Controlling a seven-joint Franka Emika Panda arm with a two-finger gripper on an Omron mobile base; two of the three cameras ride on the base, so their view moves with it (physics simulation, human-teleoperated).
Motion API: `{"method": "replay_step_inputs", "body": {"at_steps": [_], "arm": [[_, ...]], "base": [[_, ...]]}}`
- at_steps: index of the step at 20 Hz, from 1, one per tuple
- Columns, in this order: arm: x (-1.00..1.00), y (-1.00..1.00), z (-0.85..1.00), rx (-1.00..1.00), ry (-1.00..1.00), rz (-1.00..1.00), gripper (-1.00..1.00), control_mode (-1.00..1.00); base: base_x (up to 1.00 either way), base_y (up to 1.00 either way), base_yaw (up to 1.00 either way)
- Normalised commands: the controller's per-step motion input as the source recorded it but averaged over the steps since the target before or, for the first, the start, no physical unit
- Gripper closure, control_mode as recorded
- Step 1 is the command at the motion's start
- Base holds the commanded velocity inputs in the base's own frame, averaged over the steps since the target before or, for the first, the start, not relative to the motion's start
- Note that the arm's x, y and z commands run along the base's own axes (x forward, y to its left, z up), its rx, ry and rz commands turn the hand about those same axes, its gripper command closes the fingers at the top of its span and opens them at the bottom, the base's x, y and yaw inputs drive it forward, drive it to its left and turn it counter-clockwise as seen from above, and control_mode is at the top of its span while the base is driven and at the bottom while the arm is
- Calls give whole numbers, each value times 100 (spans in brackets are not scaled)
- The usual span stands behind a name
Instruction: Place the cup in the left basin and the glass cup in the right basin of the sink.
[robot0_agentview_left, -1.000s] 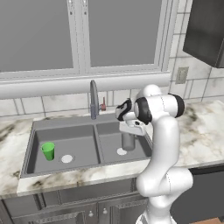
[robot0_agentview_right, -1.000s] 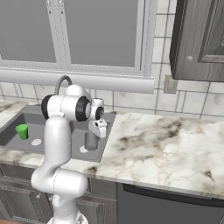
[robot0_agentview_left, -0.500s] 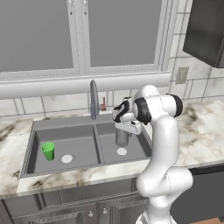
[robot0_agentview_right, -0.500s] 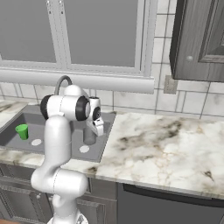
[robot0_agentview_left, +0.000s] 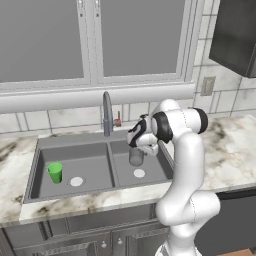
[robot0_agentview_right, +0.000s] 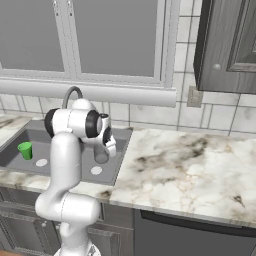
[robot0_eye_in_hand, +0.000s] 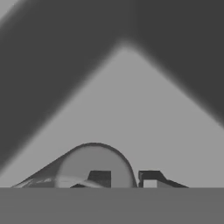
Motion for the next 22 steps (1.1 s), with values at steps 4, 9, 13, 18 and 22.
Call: {"method": "replay_step_inputs", "body": {"at_steps": [4, 9, 13, 18, 22], "arm": [[0, 8, -39, 0, -7, 0, 100, -100], [11, 5, -37, 0, 1, 0, 100, -100], [13, 11, -39, 0, 2, 0, 100, -100], [12, 19, -36, 0, 10, 0, 100, -100], [6, 13, -36, 0, 11, 0, 100, -100]], "base": [[0, 0, 0], [0, 0, 0], [0, 0, 0], [0, 0, 0], [0, 0, 0]]}}
